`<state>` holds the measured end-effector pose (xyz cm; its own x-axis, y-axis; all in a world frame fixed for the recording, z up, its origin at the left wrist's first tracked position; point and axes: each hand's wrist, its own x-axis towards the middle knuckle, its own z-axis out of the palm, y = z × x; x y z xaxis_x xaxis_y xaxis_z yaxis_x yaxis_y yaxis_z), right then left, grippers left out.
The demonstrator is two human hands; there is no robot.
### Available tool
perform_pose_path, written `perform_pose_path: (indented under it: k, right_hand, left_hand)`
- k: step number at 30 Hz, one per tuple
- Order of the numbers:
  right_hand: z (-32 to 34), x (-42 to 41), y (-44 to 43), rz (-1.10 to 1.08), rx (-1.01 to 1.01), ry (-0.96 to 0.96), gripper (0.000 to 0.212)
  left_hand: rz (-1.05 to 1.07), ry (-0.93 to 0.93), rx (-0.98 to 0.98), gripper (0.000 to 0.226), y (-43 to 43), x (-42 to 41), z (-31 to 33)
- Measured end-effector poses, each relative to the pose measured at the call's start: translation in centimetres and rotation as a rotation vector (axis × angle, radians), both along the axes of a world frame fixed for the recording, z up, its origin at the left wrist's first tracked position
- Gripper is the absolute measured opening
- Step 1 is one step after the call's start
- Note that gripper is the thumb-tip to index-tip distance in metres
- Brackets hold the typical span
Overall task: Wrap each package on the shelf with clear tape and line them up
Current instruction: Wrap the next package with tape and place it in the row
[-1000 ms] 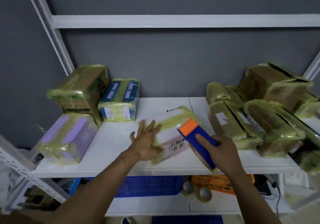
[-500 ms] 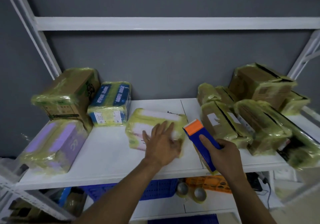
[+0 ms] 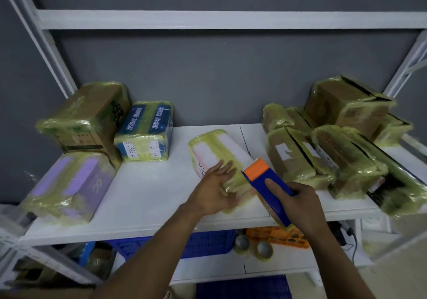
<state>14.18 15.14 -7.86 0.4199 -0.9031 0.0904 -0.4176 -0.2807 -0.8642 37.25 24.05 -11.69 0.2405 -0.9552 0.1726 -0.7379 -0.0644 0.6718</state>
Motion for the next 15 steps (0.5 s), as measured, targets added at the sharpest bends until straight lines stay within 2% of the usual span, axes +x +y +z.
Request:
perform_pose_path:
  k: [4, 7, 11, 15]
  right_hand:
    - [0.3, 0.7, 0.3, 0.114, 0.034, 0.037, 0.081]
    - [0.3, 1.0, 0.6, 0.19, 0.043, 0.057, 0.078]
    - [0.2, 1.4, 1.0, 0.281, 0.122, 0.07, 0.066]
    - [0.1, 1.8, 1.2, 0.352, 0.173, 0.112, 0.063]
  left_hand:
    - [-0.016, 0.029, -0.039, 0.073, 2.6, 0.9, 0.4]
    - [0.101, 0.089, -0.102, 0.083, 4.8, 0.7, -0.1]
    - [0.25, 0.223, -0.24, 0.055, 6.9, 1.3, -1.7]
    - [0.213, 0.227, -0.222, 0.056, 7.7, 1.6, -2.6]
